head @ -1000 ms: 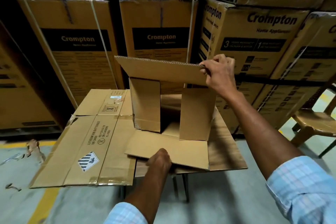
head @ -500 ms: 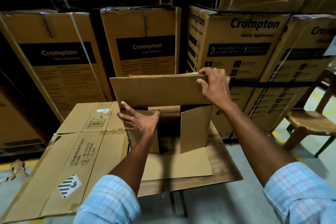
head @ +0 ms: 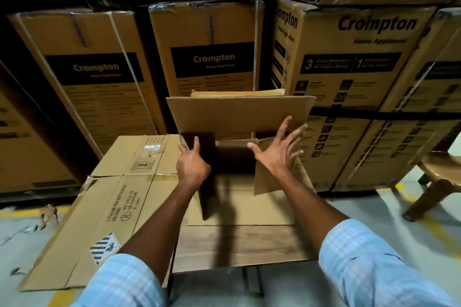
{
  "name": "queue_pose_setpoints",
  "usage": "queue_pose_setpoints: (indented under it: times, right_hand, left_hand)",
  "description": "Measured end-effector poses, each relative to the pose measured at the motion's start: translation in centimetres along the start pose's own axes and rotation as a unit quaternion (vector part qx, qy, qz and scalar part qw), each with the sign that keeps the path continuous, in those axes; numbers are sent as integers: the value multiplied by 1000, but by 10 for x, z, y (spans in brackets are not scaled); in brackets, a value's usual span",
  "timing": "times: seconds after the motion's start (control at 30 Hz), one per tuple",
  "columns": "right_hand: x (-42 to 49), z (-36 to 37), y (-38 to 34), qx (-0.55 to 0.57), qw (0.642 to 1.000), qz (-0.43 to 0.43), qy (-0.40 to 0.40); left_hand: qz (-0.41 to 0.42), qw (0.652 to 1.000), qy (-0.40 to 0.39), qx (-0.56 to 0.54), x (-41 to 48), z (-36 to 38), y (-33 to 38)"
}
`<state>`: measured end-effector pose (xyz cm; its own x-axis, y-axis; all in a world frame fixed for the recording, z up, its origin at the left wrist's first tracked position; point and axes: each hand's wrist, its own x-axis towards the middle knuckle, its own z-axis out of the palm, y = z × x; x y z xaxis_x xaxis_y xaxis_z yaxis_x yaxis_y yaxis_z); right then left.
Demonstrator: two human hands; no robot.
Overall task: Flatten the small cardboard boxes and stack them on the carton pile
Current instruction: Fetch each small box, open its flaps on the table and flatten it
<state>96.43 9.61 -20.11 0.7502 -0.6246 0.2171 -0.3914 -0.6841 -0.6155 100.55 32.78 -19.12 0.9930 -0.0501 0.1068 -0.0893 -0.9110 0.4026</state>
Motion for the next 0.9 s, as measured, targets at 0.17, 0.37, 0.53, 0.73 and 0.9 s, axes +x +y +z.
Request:
queue_pose_setpoints:
  times: [0.17,0.37,0.53,0.73,0.9]
  right_hand:
    - [-14,19,-26,57,991,119,-22]
    - [-4,-9,-5,45,994,63,83]
    - [-3,-77,26,86,987,83,110]
    - [-30,-91,46,66,984,135,92]
    - [-38,-90,26,100,987,74,103]
  left_hand:
    - [28,996,-66,49,2,-14,-6]
    - [35,991,-92,86,23,-34,-28]
    - [22,994,-62,81,26,-45,-29]
    - [-21,995,-87,-51,23,-44,-54]
    - [-101,948,-241,-184,10,-41,-76]
